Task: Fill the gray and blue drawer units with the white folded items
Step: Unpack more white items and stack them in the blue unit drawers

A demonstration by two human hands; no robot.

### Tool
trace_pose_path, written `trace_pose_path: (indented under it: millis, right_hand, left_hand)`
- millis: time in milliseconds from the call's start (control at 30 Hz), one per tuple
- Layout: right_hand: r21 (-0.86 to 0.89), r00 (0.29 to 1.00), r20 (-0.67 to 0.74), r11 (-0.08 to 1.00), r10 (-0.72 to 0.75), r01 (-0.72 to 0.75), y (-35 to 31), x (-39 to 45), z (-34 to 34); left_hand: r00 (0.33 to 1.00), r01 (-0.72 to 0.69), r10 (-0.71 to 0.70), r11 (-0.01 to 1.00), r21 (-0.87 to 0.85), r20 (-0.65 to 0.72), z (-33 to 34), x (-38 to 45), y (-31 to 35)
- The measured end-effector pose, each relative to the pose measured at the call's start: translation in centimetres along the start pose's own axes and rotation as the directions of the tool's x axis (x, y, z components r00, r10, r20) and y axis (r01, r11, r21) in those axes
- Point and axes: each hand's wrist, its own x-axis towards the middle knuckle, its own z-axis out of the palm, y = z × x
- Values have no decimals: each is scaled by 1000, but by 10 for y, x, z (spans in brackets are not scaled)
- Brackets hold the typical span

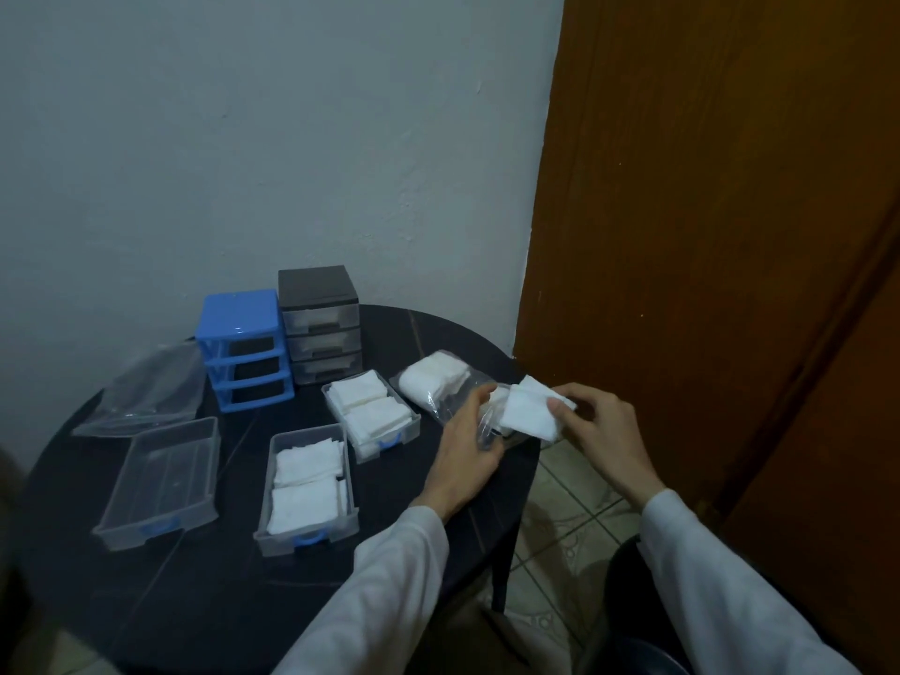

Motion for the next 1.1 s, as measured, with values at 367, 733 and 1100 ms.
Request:
trace_pose_path:
  millis: [367, 733, 1100]
  right_hand:
    - [98, 996, 19, 992, -87, 84, -36, 3, 18]
    - [244, 950, 195, 950, -243, 193, -91, -11, 87]
    - [299, 891, 327, 929, -314, 218, -117, -17, 131]
  left_hand:
    - [961, -10, 17, 1000, 30, -275, -44, -41, 17]
    - [858, 235, -163, 968, 91, -488, -142, -77, -22]
    - [782, 291, -454, 872, -393, -428, -152, -87, -50]
